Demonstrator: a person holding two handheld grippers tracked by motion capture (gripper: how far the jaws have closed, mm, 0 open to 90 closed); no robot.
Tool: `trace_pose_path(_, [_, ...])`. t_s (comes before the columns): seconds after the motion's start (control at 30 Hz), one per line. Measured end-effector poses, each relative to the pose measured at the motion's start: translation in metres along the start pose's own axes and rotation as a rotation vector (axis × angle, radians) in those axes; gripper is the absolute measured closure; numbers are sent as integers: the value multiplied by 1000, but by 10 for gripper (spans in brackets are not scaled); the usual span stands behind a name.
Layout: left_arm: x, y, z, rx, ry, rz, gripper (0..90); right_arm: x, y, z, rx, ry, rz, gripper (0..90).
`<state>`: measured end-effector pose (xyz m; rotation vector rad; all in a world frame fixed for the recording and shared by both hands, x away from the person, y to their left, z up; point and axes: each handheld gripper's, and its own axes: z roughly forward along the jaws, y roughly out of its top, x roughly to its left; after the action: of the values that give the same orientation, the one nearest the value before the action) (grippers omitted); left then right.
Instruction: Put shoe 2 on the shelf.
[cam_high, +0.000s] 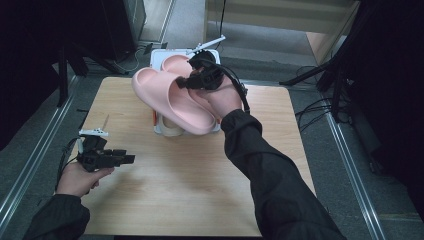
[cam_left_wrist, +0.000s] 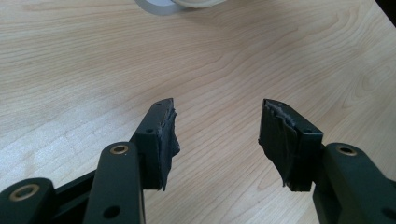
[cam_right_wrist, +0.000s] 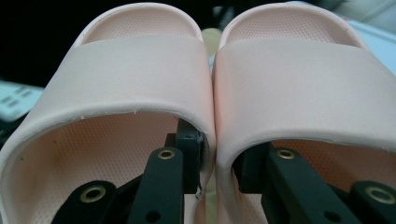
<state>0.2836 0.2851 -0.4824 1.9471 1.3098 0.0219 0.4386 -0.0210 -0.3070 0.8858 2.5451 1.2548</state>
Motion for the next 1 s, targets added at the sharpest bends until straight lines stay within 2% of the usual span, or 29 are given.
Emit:
trace_pose_path(0.1, [-1, 1, 4, 14, -8, 6, 449, -9, 10, 9, -11, -86, 62, 757])
trace_pose_path(0.17, [-1, 1, 5, 27, -4, 17, 448, -15, 14, 16, -9, -125, 96, 757])
trace_pose_path(0.33, [-2, 5, 8, 28, -19, 20, 448, -21, 26, 39, 16, -246, 178, 756])
trace_pose_path(0.43, [-4, 7, 12, 35, -24, 36, 447, -24, 33, 51, 13, -321, 239, 756])
trace_pose_path(0.5, [-4, 10, 14, 48, -26, 49, 447, -26, 36, 57, 12, -367, 271, 757])
trace_pose_path(0.57, [-5, 12, 17, 54, -37, 51, 447, -29, 39, 64, 15, -411, 276, 756])
trace_pose_path(0.67, [-6, 15, 20, 59, -48, 59, 448, -33, 41, 73, 12, -451, 323, 753])
trace_pose_path(0.8, [-10, 18, 25, 67, -60, 66, 447, -37, 41, 79, -11, -456, 389, 751])
trace_pose_path(1.0, [-18, 21, 33, 89, -80, 96, 446, -46, 43, 88, -6, -511, 423, 747])
